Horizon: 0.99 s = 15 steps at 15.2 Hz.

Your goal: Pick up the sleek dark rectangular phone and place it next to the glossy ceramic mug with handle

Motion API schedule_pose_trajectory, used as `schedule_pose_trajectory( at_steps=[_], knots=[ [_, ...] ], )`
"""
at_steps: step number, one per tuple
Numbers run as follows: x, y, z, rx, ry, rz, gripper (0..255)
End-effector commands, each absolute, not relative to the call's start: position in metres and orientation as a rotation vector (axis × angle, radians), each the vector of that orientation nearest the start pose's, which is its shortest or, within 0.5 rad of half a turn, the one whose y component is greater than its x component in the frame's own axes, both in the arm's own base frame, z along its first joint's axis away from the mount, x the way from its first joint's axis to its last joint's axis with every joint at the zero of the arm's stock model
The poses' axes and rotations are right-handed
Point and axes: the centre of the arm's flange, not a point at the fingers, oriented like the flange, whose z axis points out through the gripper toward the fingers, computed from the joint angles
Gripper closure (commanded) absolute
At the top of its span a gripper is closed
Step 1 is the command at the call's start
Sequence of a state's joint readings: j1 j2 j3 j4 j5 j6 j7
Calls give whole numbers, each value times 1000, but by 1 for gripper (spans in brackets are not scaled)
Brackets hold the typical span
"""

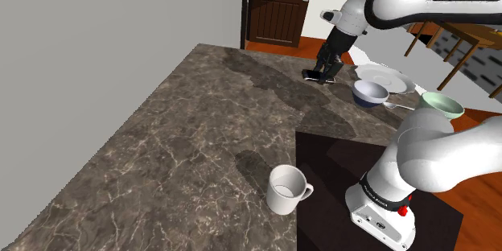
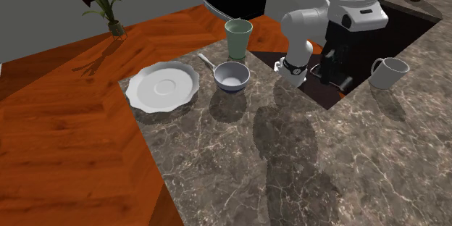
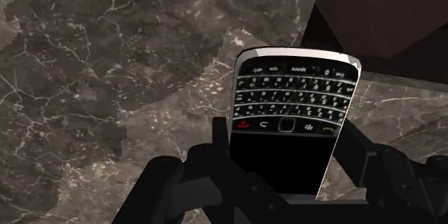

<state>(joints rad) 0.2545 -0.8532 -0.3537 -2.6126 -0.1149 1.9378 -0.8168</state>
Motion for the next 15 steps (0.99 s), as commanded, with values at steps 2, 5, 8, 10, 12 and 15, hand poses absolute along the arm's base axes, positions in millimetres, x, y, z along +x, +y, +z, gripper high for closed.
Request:
schedule_pose_trajectory(
  at_steps=[2,5,8,10,12,15],
  knots=[
    [312,-9,502,-2776,-1248,-301,255],
    [306,30,502,-2776,-1248,-301,255],
    [300,69,502,-2776,-1248,-301,255],
    [296,95,502,-2776,-1248,-301,255],
    [292,121,502,-2776,-1248,-301,255],
    [286,160,502,-2776,-1248,-301,255]
  ],
)
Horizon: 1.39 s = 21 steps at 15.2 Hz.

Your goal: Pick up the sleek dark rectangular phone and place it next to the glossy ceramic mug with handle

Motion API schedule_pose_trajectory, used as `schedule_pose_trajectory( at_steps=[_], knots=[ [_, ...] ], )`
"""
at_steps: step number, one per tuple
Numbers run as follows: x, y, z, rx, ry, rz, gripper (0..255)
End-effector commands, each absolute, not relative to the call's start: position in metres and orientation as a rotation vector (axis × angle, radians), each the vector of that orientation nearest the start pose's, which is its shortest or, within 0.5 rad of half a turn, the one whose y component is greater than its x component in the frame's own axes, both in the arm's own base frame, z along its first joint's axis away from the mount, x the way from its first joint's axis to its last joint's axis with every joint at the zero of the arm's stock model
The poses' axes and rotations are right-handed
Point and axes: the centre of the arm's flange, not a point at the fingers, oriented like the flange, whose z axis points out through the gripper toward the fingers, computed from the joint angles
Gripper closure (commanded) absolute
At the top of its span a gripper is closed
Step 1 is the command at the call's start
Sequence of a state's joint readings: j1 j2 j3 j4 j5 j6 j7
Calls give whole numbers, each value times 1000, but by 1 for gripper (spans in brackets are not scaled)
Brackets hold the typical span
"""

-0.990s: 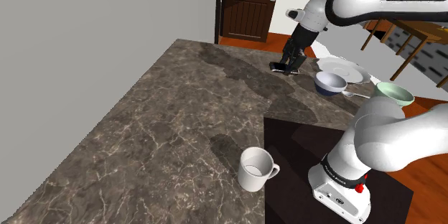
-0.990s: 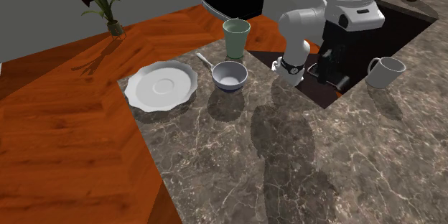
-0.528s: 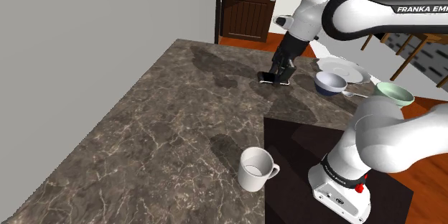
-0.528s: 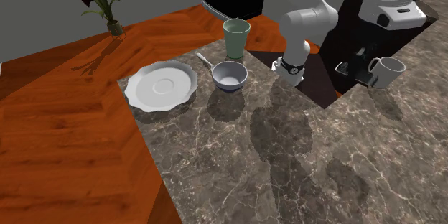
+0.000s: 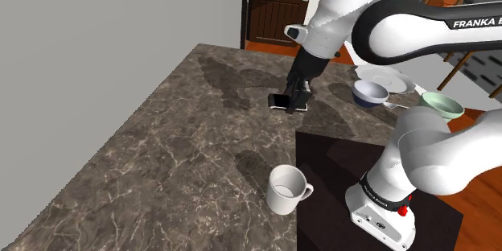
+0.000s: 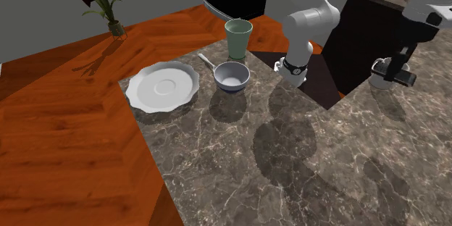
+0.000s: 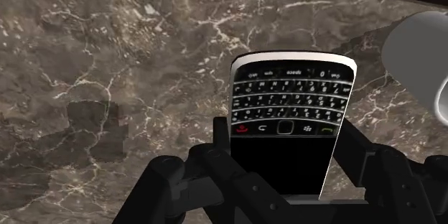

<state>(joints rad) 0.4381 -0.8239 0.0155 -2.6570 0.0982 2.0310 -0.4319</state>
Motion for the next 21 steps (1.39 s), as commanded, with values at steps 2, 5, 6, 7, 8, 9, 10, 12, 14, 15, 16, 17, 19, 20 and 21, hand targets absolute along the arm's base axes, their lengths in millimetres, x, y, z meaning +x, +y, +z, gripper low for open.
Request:
schedule_pose_trajectory(
  at_steps=[2,5,6,7,8,9,10,12,14,15,16,17,19,20,21],
  knots=[
    [282,186,502,-2776,-1248,-301,255],
    [276,226,502,-2776,-1248,-301,255],
    [274,239,502,-2776,-1248,-301,255],
    [272,252,502,-2776,-1248,-301,255],
    [270,265,502,-2776,-1248,-301,255],
    [268,278,502,-2776,-1248,-301,255],
    [266,291,502,-2776,-1248,-301,255],
    [261,319,502,-2776,-1248,-301,255],
    [261,319,491,-2776,-1248,-301,255],
    [261,319,486,-2776,-1248,-301,255],
    [261,319,481,-2776,-1248,-301,255],
    [261,319,476,-2776,-1248,-301,255],
    [261,319,465,-2776,-1248,-301,255],
    [261,319,460,-2776,-1248,-301,255],
    [261,319,454,-2776,-1248,-301,255]
  ],
)
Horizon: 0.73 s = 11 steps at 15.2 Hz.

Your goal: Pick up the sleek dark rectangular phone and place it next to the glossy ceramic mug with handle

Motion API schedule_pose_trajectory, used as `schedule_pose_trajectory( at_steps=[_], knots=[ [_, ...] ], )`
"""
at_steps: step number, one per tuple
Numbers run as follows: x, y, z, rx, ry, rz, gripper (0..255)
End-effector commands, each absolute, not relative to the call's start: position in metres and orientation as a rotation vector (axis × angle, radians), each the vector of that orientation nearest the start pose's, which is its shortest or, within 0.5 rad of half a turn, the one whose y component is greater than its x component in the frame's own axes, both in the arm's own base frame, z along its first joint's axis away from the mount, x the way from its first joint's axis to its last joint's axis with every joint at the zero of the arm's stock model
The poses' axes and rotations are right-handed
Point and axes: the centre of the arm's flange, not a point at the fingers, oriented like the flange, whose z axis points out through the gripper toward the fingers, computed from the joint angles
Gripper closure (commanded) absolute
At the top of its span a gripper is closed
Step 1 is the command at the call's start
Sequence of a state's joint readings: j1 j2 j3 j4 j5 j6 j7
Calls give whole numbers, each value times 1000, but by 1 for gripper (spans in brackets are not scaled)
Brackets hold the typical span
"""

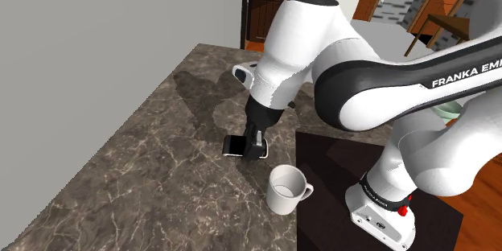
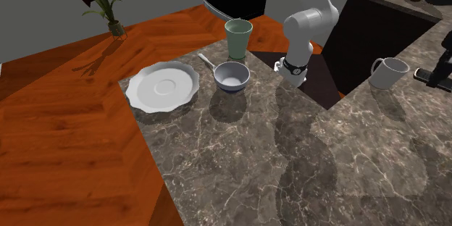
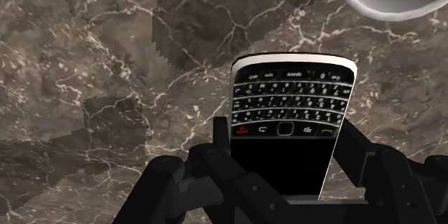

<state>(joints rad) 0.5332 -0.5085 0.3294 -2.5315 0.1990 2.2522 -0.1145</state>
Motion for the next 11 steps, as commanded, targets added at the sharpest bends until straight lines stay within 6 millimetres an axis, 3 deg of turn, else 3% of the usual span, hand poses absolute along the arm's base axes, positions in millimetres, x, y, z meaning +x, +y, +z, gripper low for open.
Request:
schedule_pose_trajectory(
  at_steps=[1,11],
  knots=[
    [261,319,449,-2776,-1248,-301,255],
    [261,319,396,-2776,-1248,-301,255]
  ],
)
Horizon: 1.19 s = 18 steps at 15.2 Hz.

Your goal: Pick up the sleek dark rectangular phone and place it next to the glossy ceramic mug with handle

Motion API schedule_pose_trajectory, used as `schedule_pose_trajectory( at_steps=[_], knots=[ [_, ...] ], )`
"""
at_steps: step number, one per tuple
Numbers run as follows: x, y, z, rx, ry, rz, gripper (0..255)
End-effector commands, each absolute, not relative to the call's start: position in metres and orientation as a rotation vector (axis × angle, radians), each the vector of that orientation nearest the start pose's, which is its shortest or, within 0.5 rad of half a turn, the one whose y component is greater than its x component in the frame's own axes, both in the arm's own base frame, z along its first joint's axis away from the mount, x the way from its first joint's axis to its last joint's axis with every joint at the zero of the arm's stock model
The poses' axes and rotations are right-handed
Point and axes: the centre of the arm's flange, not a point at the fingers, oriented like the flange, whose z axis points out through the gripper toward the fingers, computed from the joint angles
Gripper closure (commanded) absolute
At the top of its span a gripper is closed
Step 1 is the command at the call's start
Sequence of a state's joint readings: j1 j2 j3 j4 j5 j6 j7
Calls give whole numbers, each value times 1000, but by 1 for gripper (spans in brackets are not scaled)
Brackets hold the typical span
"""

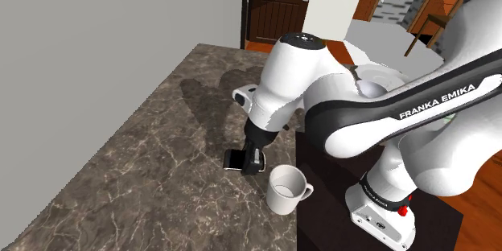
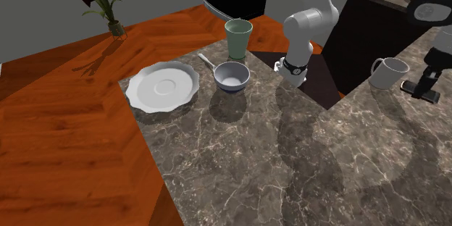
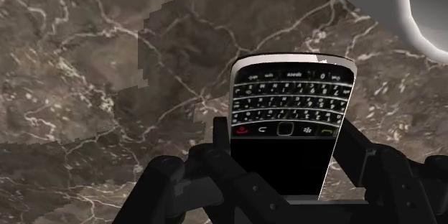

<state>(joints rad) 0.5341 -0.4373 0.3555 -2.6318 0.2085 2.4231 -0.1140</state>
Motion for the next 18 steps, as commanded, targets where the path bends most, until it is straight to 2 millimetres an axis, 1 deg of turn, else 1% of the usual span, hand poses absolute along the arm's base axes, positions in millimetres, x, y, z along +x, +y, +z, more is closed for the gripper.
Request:
schedule_pose_trajectory(
  at_steps=[1,9,10,18],
  knots=[
    [261,319,391,-2776,-1248,-301,255],
    [261,319,349,-2776,-1248,-301,255],
    [261,319,340,-2776,-1248,-301,255],
    [261,319,340,-2776,-1248,-301,255]
  ],
)
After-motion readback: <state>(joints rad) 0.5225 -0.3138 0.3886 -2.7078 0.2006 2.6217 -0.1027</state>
